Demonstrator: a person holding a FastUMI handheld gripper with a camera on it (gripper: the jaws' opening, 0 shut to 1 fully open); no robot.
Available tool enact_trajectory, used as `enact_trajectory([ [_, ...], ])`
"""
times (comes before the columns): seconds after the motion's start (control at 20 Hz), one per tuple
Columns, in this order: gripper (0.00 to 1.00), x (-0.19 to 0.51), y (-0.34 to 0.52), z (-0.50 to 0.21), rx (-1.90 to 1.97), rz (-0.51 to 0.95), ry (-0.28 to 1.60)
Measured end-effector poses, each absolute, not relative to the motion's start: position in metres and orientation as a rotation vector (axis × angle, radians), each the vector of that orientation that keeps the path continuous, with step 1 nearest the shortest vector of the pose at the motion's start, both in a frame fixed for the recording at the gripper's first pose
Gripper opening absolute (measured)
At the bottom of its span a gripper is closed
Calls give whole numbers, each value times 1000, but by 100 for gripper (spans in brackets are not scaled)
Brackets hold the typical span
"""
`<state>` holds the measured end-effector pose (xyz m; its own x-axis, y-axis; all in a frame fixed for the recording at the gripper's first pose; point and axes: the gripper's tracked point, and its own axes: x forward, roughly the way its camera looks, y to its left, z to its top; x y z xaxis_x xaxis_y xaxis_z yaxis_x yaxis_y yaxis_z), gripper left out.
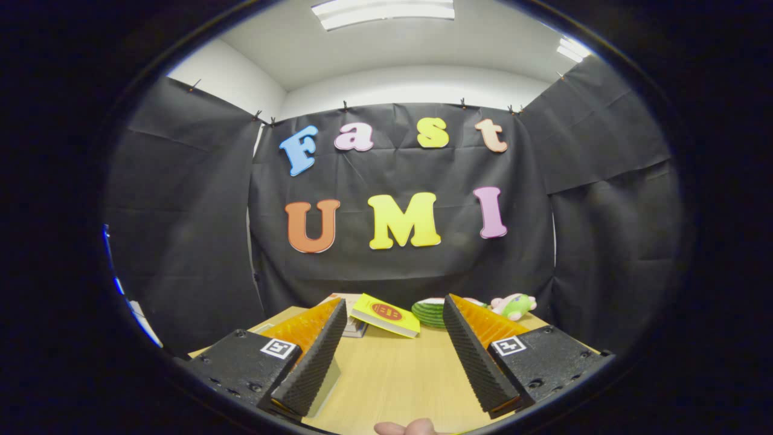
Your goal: Open the storage box then place both shoes into the box .Put the left shoe in first, then the right shoe, with the right side of both shoes facing outward in a uniform manner.
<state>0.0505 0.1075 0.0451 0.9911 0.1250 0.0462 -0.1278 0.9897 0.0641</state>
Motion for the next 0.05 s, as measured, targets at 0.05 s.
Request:
enact_trajectory([
  [0.05,100,50,107,47,66,121,-43],
])
